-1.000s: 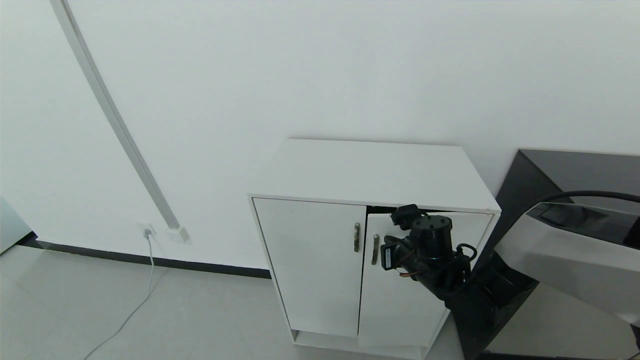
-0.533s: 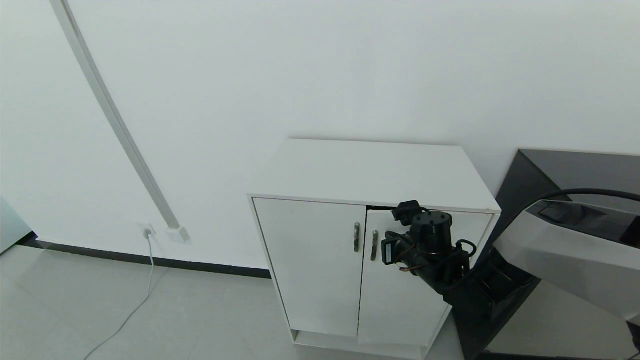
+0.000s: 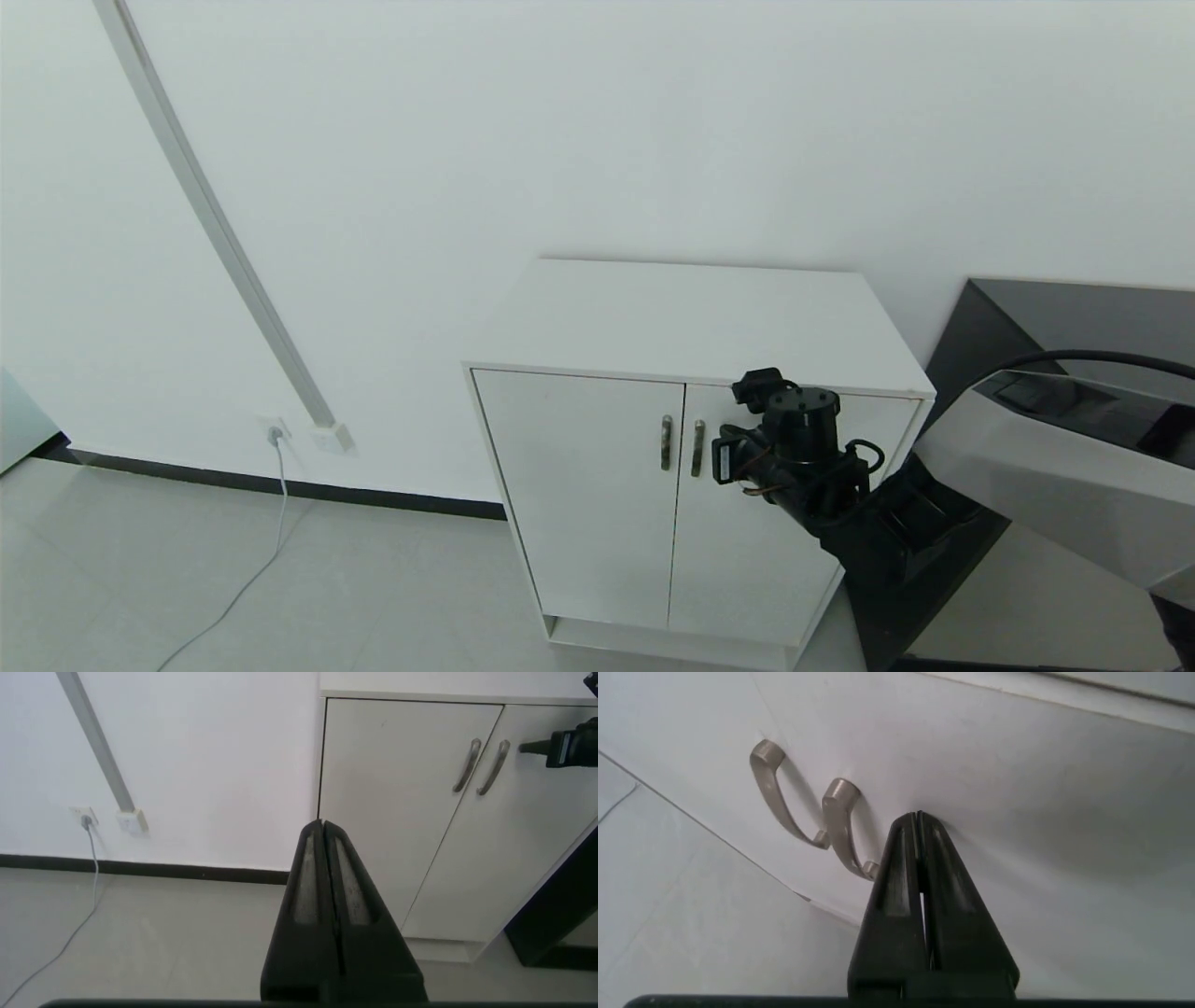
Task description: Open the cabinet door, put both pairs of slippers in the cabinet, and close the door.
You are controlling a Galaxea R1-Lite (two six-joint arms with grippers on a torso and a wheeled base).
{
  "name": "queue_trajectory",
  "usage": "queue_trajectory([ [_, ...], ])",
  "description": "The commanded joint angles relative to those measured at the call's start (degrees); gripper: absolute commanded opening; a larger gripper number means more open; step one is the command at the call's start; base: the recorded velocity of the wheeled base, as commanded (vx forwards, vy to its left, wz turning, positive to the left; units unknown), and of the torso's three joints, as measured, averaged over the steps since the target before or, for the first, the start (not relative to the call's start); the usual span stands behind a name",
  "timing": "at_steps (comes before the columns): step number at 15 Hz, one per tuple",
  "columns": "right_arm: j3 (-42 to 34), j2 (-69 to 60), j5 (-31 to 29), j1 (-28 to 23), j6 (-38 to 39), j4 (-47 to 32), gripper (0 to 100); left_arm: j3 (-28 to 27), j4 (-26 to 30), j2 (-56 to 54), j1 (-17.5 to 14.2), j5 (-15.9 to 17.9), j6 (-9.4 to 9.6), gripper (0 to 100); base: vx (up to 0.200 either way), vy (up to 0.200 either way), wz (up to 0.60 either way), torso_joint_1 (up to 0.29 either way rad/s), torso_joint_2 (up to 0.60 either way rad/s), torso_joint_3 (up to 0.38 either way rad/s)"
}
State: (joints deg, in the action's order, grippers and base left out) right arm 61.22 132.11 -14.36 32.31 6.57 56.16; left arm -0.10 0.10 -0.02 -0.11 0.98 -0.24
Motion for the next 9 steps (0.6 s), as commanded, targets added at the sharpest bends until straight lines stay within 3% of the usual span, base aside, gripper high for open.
queue_trajectory([
  [1, 0.48, 0.17, -0.05, -0.22, 0.02, 0.0, 0, 0.01, -0.01, 0.02, -0.07, -0.01, -0.02, 0, 0.0, 0.0, 0.0, 0.0, 0.0, 0.0],
  [9, 1.36, 1.13, 0.03, -0.49, 0.02, -0.35, 0, 0.01, -0.01, 0.02, -0.07, -0.01, -0.02, 0, 0.0, 0.0, 0.0, 0.0, 0.0, 0.0],
])
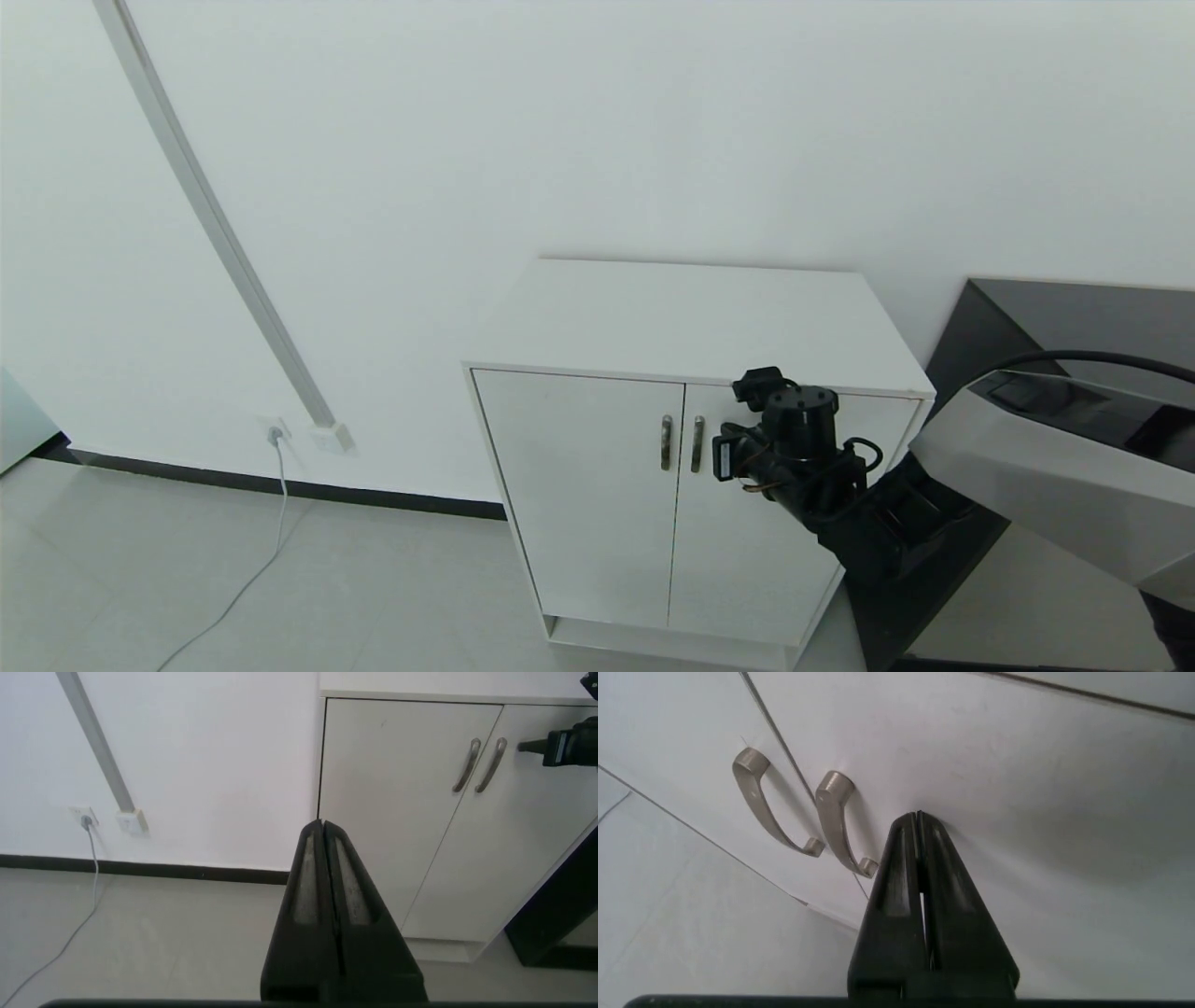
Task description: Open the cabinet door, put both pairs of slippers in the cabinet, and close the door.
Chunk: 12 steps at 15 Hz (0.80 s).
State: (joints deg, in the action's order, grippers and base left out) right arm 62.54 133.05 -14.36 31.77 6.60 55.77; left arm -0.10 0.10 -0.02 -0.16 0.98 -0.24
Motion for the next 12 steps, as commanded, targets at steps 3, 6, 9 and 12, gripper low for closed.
queue_trajectory([
  [3, -0.4, -0.42, -0.05, 0.14, 0.0, 0.13, 0, 0.01, -0.01, 0.02, -0.02, -0.01, -0.02, 0, 0.0, 0.0, 0.0, 0.0, 0.0, 0.0],
  [6, -4.27, -5.43, -0.32, 0.93, 0.17, 0.13, 0, 0.01, -0.01, 0.02, -0.02, -0.01, -0.02, 0, 0.0, 0.0, 0.0, 0.0, 0.0, 0.0],
  [9, -13.58, -12.81, -1.72, 0.49, 2.19, 0.65, 0, 0.01, -0.01, 0.02, -0.02, -0.01, -0.11, 0, 0.0, 0.0, 0.0, 0.0, 0.0, 0.0],
  [12, -23.87, -20.55, -5.24, -3.82, 2.19, 0.92, 0, 0.01, -0.01, 0.02, -0.02, -0.01, -0.11, 0, 0.0, 0.0, 0.0, 0.0, 0.0, 0.0],
])
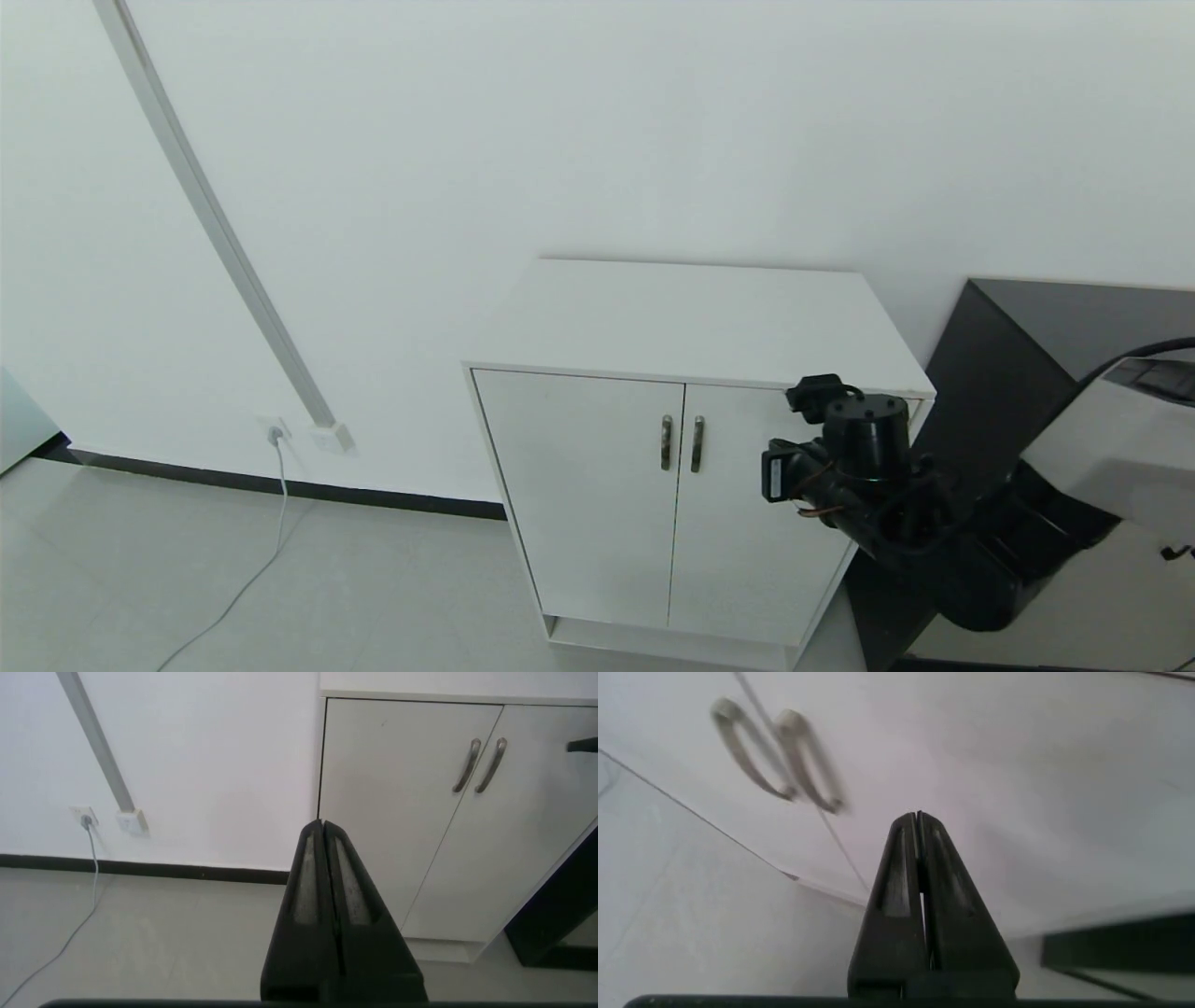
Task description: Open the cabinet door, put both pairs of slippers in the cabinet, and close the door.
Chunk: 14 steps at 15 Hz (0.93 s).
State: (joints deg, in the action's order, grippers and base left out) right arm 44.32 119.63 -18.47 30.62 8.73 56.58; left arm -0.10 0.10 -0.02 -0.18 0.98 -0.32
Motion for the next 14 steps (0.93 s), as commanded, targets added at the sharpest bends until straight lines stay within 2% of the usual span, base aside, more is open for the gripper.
queue_trajectory([
  [1, -8.55, -10.2, -1.13, -4.34, -0.12, 0.03, 0, 0.01, -0.01, 0.02, 0.01, -0.01, -0.03, 0, 0.0, 0.0, 0.0, 0.0, 0.0, 0.0],
  [4, -17.87, -20.4, -1.31, -10.41, -4.33, -0.06, 0, 0.01, -0.01, 0.02, 0.01, -0.01, -0.03, 0, 0.0, 0.0, 0.0, 0.0, 0.0, 0.0],
  [6, -20.68, -23.83, -1.31, -11.99, -5.92, -0.06, 0, 0.01, -0.01, 0.02, 0.01, -0.01, -0.03, 0, 0.0, 0.0, 0.0, 0.0, 0.0, 0.0],
  [8, -27.19, -32.26, -1.31, -15.33, -9.61, -0.15, 0, 0.01, -0.01, 0.02, 0.01, -0.01, -0.03, 0, 0.0, 0.0, 0.0, 0.0, 0.0, 0.0],
  [14, -41.6, -46.76, 0.28, -15.51, -11.54, -0.24, 0, 0.01, -0.01, 0.02, 0.01, -0.01, -0.03, 0, 0.0, 0.0, 0.0, 0.0, 0.0, 0.0],
])
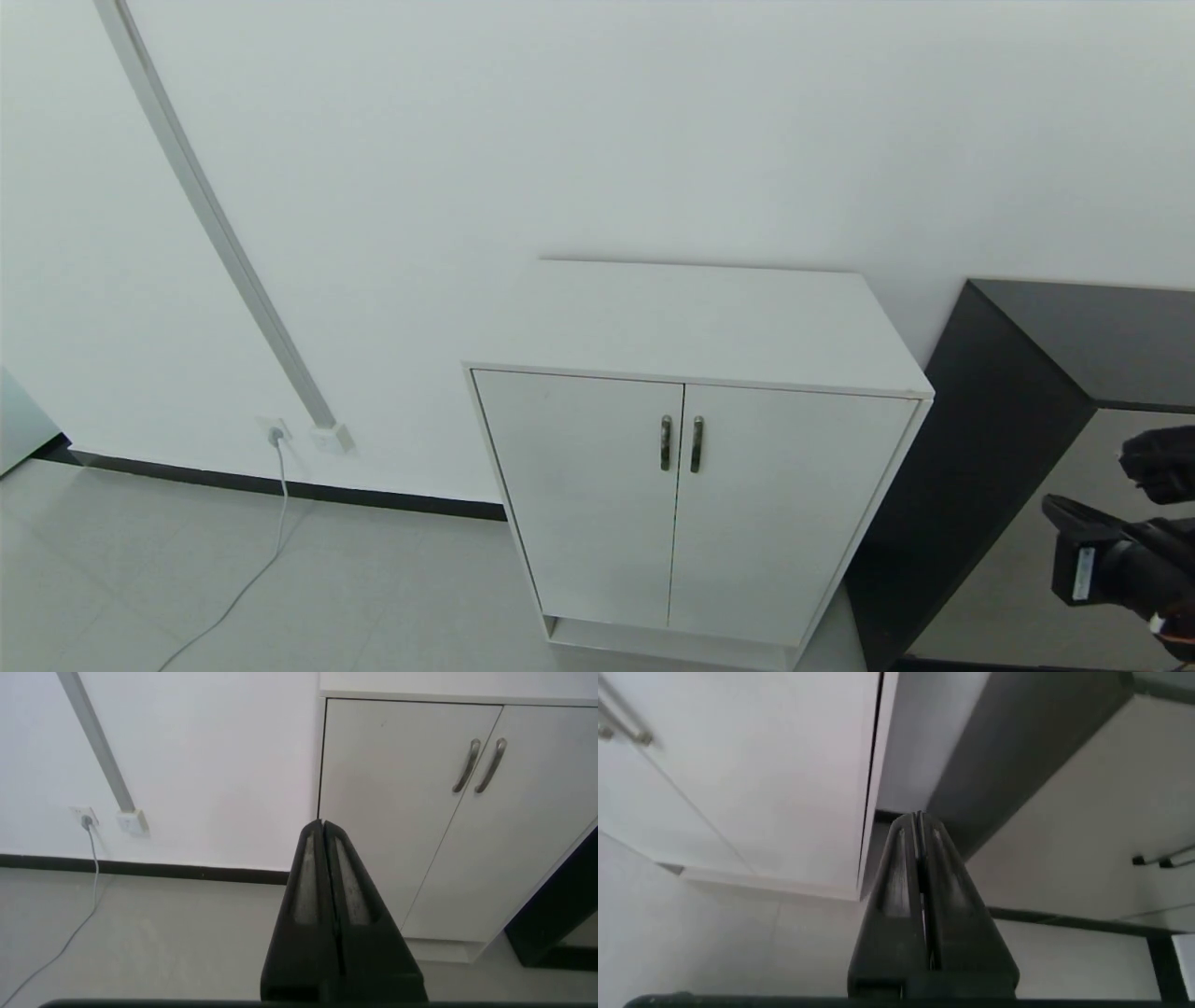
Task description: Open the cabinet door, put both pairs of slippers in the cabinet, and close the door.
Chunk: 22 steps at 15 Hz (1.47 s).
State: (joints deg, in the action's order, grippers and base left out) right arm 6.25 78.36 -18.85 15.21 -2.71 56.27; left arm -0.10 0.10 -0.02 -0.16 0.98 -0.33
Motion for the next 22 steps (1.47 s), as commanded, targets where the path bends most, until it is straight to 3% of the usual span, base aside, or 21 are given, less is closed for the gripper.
queue_trajectory([
  [1, -5.73, -6.47, 1.53, -0.1, -0.02, 0.07, 0, 0.01, -0.01, 0.02, -0.02, -0.01, -0.02, 0, 0.0, 0.0, 0.0, 0.0, 0.0, 0.0],
  [3, -6.25, -9.98, 1.88, -0.1, 1.65, -5.3, 0, 0.01, -0.01, 0.02, -0.02, -0.01, -0.02, 0, 0.0, 0.0, 0.0, 0.0, 0.0, 0.0],
  [10, -6.25, -35.38, 14.45, 1.31, 1.04, -42.91, 0, 0.01, -0.01, 0.02, -0.02, -0.01, -0.02, 0, 0.0, 0.0, 0.0, 0.0, 0.0, 0.0],
  [15, -6.25, -41.89, 14.8, 2.19, 0.25, -52.84, 0, 0.01, -0.01, 0.02, -0.02, -0.01, -0.02, 0, 0.0, 0.0, 0.0, 0.0, 0.0, 0.0],
  [22, -6.17, -48.83, 17.18, 5.44, 2.18, -56.71, 0, 0.01, -0.01, 0.02, -0.02, -0.01, -0.02, 0, 0.0, 0.0, 0.0, 0.0, 0.0, 0.0],
])
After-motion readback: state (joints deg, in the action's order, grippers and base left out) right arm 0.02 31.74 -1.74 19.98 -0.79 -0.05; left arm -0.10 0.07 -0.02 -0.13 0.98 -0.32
